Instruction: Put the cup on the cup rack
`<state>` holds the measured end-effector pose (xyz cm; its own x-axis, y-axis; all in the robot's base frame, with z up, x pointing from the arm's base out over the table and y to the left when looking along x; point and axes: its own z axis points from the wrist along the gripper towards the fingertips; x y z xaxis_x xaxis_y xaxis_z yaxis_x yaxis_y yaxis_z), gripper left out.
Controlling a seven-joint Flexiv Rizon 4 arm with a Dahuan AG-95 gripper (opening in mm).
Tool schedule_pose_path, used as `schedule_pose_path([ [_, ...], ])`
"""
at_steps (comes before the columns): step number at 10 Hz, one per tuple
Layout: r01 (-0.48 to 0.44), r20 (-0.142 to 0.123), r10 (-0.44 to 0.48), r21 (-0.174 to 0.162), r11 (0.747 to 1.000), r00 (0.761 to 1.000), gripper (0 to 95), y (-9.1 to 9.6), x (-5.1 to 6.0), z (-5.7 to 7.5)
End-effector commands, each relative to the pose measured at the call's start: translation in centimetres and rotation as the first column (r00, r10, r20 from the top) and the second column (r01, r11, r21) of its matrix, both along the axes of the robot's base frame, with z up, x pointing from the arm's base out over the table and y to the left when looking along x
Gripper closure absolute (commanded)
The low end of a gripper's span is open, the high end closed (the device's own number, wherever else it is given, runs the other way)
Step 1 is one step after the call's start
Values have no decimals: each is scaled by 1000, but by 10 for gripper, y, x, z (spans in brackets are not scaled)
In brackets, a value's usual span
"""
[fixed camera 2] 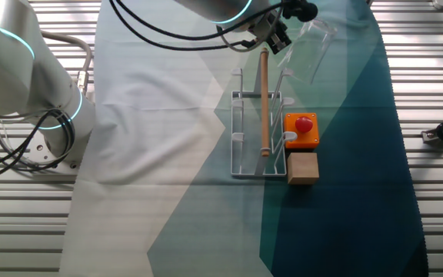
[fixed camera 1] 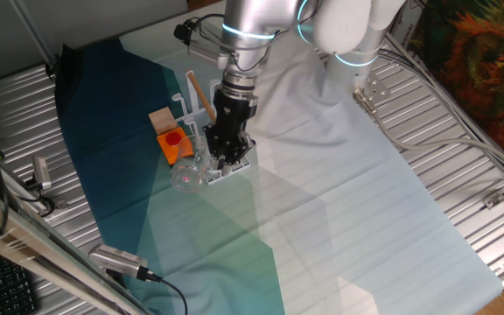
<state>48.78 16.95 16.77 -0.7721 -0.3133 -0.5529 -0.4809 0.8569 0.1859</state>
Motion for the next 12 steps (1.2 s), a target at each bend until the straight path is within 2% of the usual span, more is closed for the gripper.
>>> schedule_pose_path([
  [1, -1, 2, 1, 2, 1000, 1000, 950, 0, 0, 0],
  [12, -1, 20, 1, 20, 1000, 1000, 950, -1, 1, -2],
])
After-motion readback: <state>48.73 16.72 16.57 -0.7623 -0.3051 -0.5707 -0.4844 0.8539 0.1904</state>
